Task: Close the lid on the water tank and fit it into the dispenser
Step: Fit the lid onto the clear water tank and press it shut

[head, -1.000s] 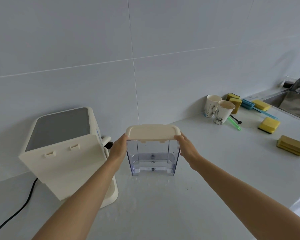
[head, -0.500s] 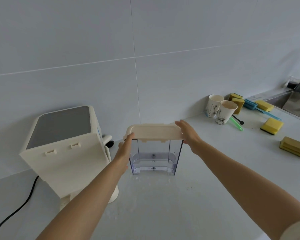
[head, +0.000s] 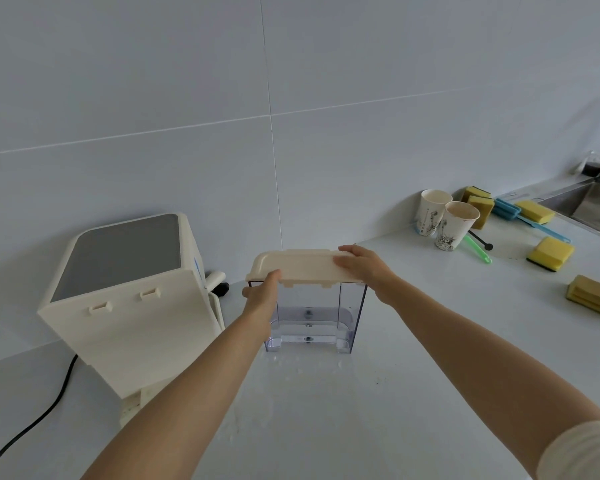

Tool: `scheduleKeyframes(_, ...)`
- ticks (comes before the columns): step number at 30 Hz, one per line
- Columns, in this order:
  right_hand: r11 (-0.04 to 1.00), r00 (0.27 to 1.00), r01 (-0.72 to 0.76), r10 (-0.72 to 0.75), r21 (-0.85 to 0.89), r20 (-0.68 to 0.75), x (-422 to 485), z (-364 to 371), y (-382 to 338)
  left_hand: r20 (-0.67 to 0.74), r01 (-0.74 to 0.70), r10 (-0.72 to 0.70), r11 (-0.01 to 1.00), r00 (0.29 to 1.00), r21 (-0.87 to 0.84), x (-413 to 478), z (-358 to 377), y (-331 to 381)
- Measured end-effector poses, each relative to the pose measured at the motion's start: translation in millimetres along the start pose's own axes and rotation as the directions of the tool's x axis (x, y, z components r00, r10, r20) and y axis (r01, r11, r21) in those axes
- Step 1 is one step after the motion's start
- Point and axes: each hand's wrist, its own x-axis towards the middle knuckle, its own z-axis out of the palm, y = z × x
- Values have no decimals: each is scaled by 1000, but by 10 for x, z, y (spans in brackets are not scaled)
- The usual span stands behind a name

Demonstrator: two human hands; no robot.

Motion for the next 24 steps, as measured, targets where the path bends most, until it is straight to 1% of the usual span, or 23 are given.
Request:
scheduleKeyframes(5, 1000, 1000, -8, 8, -22, 14, -19, -35, -8, -29, -41, 40, 999, 999, -8, 23, 33, 7)
scheduleKeyframes(8, 998, 999, -32, 33, -51, 12, -39, -51, -8, -29, -52, 51, 998, 998, -41, 31, 32, 35)
scheduleKeyframes(10, 998, 998, -57, 58, -41, 34, -57, -71, -3, -24, -67, 66, 997, 998, -49, 63, 18, 62)
scheduleKeyframes(12, 996, 995, -77, 79, -37, 68, -82, -90, 5, -26, -95, 94, 995, 995, -28, 87, 9, 92)
scheduleKeyframes(19, 970, 983, -89, 122, -226, 137, -192, -21, -35, 11, -157, 157, 987, 988, 41, 105, 13, 242)
scheduleKeyframes(24, 965, 964, -103, 157, -243, 214, -290, 127, -50, 35, -220, 217, 964, 975, 147, 135, 65, 386)
